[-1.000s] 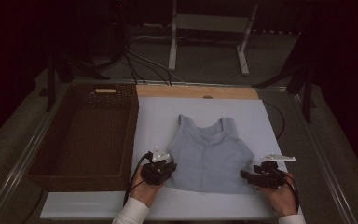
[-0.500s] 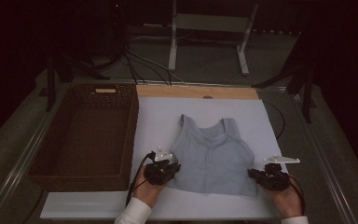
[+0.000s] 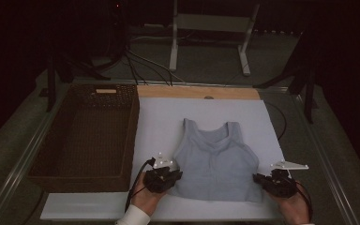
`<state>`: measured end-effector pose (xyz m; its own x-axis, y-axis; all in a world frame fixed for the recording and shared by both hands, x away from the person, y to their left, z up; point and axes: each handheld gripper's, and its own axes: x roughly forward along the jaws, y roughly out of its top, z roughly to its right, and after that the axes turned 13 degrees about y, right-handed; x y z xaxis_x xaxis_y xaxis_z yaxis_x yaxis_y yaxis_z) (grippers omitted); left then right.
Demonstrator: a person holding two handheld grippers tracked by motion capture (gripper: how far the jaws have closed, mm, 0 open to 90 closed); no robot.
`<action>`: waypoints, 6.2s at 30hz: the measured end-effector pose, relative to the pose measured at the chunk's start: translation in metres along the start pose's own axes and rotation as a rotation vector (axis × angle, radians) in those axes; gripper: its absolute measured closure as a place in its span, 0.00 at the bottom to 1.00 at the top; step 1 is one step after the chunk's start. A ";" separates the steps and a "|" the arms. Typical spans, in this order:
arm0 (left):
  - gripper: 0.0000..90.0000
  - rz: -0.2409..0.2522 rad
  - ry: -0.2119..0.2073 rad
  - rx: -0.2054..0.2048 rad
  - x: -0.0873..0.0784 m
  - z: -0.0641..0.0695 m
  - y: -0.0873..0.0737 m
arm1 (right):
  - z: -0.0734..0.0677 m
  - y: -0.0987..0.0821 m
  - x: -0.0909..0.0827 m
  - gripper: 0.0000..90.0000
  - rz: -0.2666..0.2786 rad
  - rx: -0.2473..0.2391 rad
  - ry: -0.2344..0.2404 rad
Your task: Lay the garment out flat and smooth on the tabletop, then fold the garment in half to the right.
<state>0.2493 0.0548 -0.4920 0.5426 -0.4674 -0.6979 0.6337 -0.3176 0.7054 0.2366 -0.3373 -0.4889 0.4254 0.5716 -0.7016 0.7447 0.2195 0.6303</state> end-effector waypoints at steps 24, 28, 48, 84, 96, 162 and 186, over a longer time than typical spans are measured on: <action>0.05 0.252 0.080 -0.007 -0.016 -0.008 0.021 | -0.003 0.004 -0.012 0.12 0.247 0.002 -0.001; 0.01 0.253 0.082 -0.004 -0.007 -0.010 0.029 | -0.004 0.004 -0.013 0.11 0.267 -0.008 -0.016; 0.04 0.089 0.149 -0.050 0.035 -0.021 0.020 | -0.006 0.003 -0.013 0.10 0.270 -0.024 -0.056; 0.46 0.044 0.102 -0.068 0.031 -0.013 0.013 | -0.010 0.005 -0.013 0.11 0.274 -0.038 -0.072; 0.90 0.040 0.087 -0.063 0.028 -0.012 0.017 | -0.012 0.006 -0.011 0.11 0.266 -0.054 -0.081; 0.92 0.059 0.066 0.025 0.001 -0.001 0.058 | -0.016 0.010 -0.010 0.11 0.286 -0.059 -0.086; 0.91 0.075 0.016 0.119 0.009 0.038 0.086 | -0.016 0.010 -0.009 0.11 0.281 -0.057 -0.085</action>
<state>0.2875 -0.0078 -0.4328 0.5954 -0.4808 -0.6437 0.5218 -0.3778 0.7649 0.2321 -0.3282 -0.4709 0.6544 0.5482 -0.5208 0.5625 0.1074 0.8198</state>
